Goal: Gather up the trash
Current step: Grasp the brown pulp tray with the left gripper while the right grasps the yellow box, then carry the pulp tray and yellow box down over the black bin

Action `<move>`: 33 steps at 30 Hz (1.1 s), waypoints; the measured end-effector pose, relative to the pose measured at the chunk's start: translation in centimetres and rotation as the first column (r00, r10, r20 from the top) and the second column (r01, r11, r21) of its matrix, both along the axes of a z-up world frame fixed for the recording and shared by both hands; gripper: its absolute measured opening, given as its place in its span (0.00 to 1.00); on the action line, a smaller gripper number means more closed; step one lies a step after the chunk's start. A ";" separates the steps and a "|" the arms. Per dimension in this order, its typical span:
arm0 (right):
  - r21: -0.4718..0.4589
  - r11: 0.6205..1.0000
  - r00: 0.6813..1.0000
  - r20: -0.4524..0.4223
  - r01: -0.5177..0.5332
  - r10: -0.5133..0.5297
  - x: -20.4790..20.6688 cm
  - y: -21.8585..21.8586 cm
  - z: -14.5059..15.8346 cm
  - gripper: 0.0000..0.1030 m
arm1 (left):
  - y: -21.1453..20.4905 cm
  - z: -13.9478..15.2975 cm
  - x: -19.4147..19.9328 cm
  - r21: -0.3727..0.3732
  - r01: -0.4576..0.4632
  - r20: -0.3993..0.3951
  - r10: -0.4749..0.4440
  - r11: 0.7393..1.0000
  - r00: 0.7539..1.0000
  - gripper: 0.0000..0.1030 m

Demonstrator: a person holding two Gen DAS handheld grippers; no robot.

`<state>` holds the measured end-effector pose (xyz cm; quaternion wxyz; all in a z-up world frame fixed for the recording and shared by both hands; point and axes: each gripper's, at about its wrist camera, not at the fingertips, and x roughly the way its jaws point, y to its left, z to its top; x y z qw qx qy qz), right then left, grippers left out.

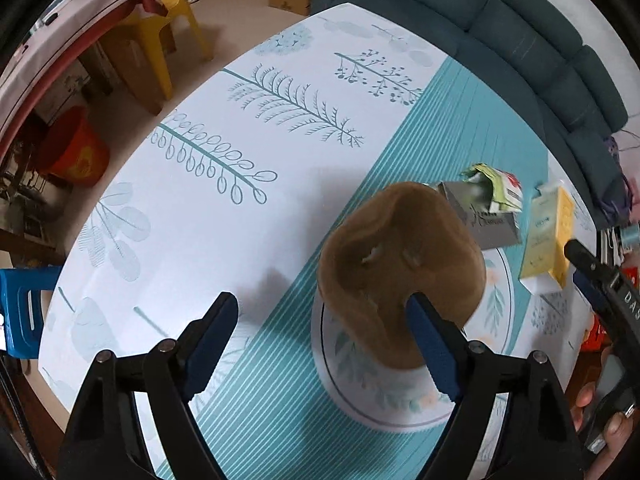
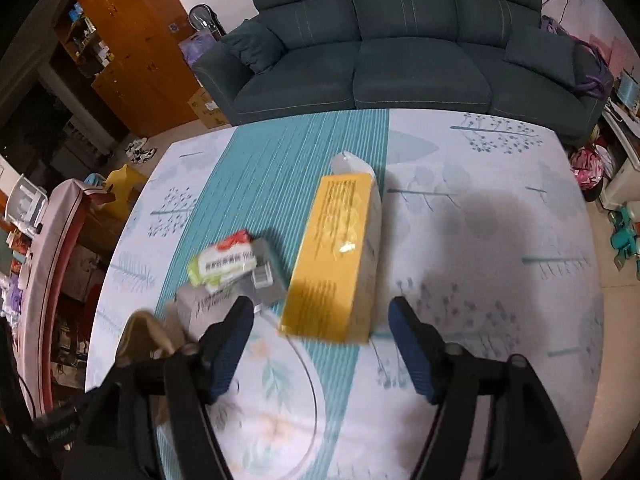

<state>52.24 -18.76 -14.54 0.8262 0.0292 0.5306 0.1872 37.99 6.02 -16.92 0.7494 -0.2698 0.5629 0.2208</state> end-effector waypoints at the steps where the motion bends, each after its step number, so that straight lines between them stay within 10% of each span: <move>1: 0.005 1.000 1.000 -0.005 -0.007 0.007 0.4 0.3 -0.3 0.69 | 0.0 -0.4 0.3 -0.004 -0.006 -0.009 0.006 1.000 1.000 0.82; 7: -0.067 0.998 0.999 -0.028 -0.019 0.018 2.3 2.0 -2.4 0.69 | -0.5 -2.0 2.0 -0.008 0.004 -0.039 -0.004 1.000 0.999 0.78; 13: -0.048 0.999 0.998 -0.068 -0.022 0.019 2.3 1.3 -3.9 0.45 | -1.5 -3.3 3.1 -0.050 0.055 -0.060 -0.058 0.997 0.997 0.34; 17: -0.005 0.999 0.995 -0.088 -0.044 0.043 1.3 0.5 -3.9 0.39 | -2.3 -2.9 3.3 -0.009 0.093 -0.038 -0.093 0.996 0.995 0.20; 33: 0.058 0.998 0.997 -0.071 -0.035 0.039 -6.4 -2.6 -1.1 0.38 | -3.6 1.1 -3.7 0.079 0.205 -0.006 -0.205 0.976 0.979 0.12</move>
